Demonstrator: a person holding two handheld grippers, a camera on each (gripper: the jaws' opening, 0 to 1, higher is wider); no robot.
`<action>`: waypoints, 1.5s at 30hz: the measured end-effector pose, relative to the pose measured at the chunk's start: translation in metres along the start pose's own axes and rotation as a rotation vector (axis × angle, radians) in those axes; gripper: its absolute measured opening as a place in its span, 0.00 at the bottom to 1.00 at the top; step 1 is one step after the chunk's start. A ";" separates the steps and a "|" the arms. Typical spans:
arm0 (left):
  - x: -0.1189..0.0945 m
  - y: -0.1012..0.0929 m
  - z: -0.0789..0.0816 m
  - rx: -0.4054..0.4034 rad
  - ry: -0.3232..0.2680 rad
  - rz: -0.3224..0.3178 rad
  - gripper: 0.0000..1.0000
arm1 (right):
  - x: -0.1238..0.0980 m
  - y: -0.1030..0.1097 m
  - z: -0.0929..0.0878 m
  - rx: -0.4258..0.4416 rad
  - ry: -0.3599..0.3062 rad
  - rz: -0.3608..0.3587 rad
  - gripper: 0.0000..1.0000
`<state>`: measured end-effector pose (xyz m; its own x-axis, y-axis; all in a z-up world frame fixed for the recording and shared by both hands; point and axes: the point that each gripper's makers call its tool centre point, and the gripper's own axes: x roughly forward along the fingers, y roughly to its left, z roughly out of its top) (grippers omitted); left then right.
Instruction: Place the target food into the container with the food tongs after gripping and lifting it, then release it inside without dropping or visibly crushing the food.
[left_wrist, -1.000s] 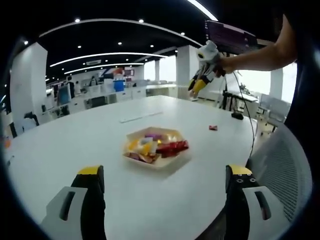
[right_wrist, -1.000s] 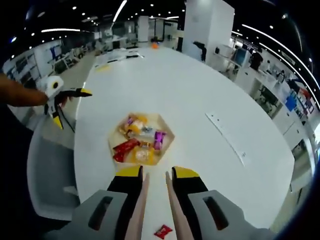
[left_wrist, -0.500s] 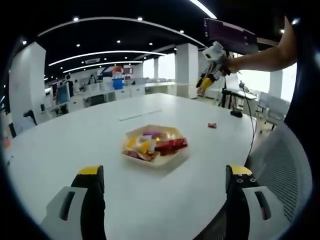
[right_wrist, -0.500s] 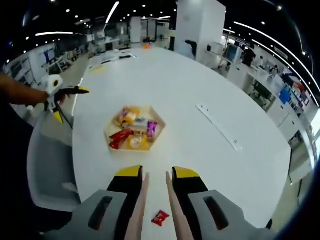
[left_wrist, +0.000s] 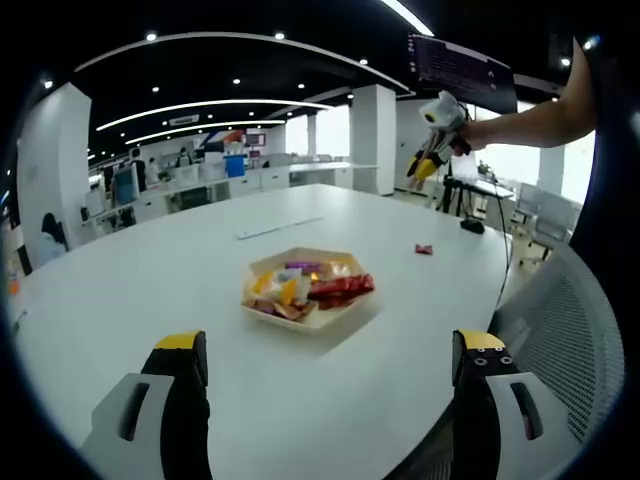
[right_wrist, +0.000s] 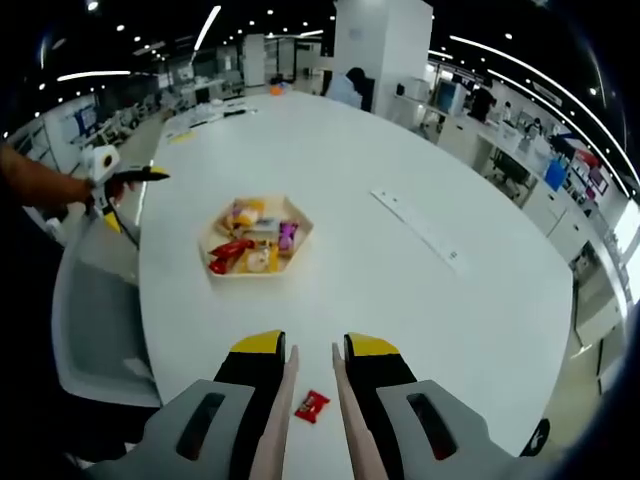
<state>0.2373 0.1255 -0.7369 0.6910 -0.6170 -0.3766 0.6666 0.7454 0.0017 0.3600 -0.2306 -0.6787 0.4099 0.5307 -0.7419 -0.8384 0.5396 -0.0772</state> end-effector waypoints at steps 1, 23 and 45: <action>0.000 0.000 0.000 0.000 0.000 0.000 0.99 | -0.001 -0.001 -0.003 0.000 0.001 -0.003 0.22; 0.002 -0.006 -0.003 0.026 0.027 -0.006 0.99 | 0.010 -0.007 -0.037 0.059 0.022 -0.010 0.23; 0.002 -0.009 -0.001 0.044 0.027 -0.006 0.99 | 0.032 -0.001 -0.064 0.063 0.032 -0.022 0.24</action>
<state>0.2324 0.1174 -0.7391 0.6793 -0.6141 -0.4017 0.6828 0.7295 0.0396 0.3509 -0.2557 -0.7447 0.4157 0.4974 -0.7614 -0.8043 0.5919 -0.0525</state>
